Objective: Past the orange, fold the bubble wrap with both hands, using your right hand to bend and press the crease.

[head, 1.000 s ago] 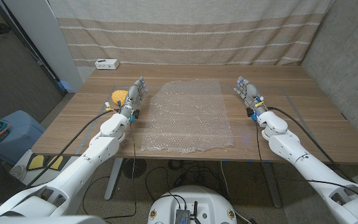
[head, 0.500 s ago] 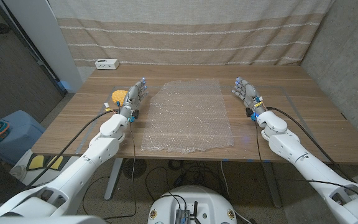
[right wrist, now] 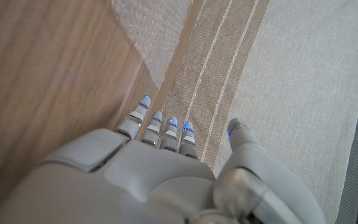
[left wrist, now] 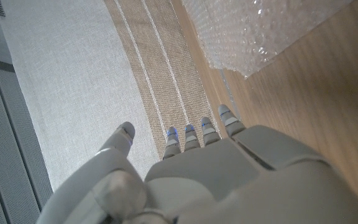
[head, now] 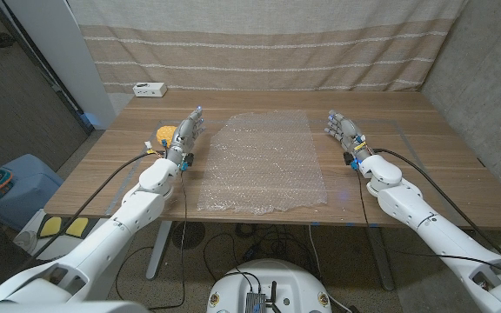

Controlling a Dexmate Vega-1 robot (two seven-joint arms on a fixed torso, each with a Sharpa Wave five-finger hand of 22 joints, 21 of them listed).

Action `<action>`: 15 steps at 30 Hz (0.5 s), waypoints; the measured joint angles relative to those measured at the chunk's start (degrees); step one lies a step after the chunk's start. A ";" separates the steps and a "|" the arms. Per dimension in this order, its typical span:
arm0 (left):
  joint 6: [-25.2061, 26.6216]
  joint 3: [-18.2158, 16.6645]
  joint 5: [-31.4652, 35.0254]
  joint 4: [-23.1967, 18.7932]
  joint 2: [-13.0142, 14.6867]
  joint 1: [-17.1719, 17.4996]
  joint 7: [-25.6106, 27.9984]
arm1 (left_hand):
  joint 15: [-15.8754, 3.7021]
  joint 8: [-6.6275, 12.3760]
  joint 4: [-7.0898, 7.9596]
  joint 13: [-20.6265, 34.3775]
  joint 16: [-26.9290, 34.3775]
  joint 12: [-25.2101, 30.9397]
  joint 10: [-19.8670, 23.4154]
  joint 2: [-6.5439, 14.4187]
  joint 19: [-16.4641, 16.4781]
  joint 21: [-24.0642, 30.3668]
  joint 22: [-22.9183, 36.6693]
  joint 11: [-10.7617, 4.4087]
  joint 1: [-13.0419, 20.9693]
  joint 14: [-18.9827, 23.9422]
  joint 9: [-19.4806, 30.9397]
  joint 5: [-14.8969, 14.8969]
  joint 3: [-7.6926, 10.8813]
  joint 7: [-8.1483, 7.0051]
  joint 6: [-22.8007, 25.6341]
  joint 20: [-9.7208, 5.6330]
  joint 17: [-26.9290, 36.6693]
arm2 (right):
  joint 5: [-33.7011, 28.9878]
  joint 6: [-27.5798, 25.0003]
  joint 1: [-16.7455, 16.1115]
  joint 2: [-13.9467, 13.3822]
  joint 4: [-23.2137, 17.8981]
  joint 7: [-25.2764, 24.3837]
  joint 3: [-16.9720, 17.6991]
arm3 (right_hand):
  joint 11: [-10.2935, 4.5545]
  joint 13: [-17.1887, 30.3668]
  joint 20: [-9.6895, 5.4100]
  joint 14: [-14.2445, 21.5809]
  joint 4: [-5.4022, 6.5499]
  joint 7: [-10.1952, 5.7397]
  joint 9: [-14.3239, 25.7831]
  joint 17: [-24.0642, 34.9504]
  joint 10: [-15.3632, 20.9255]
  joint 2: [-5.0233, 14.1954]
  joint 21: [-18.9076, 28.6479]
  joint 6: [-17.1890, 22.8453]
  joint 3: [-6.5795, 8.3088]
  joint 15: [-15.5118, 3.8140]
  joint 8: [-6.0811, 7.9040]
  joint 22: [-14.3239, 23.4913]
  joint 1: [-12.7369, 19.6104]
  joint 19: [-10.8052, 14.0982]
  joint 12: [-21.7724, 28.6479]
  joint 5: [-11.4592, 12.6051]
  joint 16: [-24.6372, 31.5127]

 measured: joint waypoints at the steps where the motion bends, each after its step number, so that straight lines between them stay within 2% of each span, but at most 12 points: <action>1: 0.27 0.12 1.05 -0.72 0.44 0.29 0.93 | -0.08 0.19 0.00 0.00 0.00 0.00 0.16 0.00 0.00 0.00 0.00 0.18 0.00 0.08 0.00 0.00 0.00 -0.07 0.08 0.00 0.00 | -0.82 -0.68 -0.05 -0.46 -0.75 -0.56 -0.28 | 0.00 0.00 0.00 0.00 -0.11 0.00 0.00 0.00 0.00 -0.01 0.00 0.00 0.11 0.00 0.00 0.00 -0.01 0.00 0.00 0.00 0.00; 14: 5.50 0.57 11.27 -9.59 5.38 4.02 8.99 | -0.31 0.19 -0.85 0.01 0.00 0.44 1.07 -0.07 0.30 0.00 -0.01 -0.12 0.55 0.30 -0.01 0.00 0.42 0.26 1.41 0.30 -0.01 | -8.10 -6.83 -0.45 -4.59 -7.64 -4.43 -3.12 | 0.00 0.00 0.00 -0.11 -0.96 -0.31 -0.01 0.01 0.01 -0.32 0.01 0.31 0.47 -0.56 0.00 -0.01 0.74 0.01 0.00 0.00 0.00; 15: 6.04 0.57 12.05 -11.26 6.28 4.77 9.63 | -0.31 0.19 -1.00 0.01 0.00 0.44 1.07 -0.07 0.30 0.00 -0.01 -0.12 0.55 0.30 0.00 0.00 0.27 0.37 1.53 0.29 -0.01 | -9.23 -7.77 -0.47 -4.85 -8.09 -4.81 -3.33 | 0.00 -0.01 0.00 -0.11 -1.02 -0.31 -0.01 0.01 0.01 -0.33 0.01 0.31 0.54 -0.56 0.00 -0.01 0.74 0.01 0.00 0.00 0.00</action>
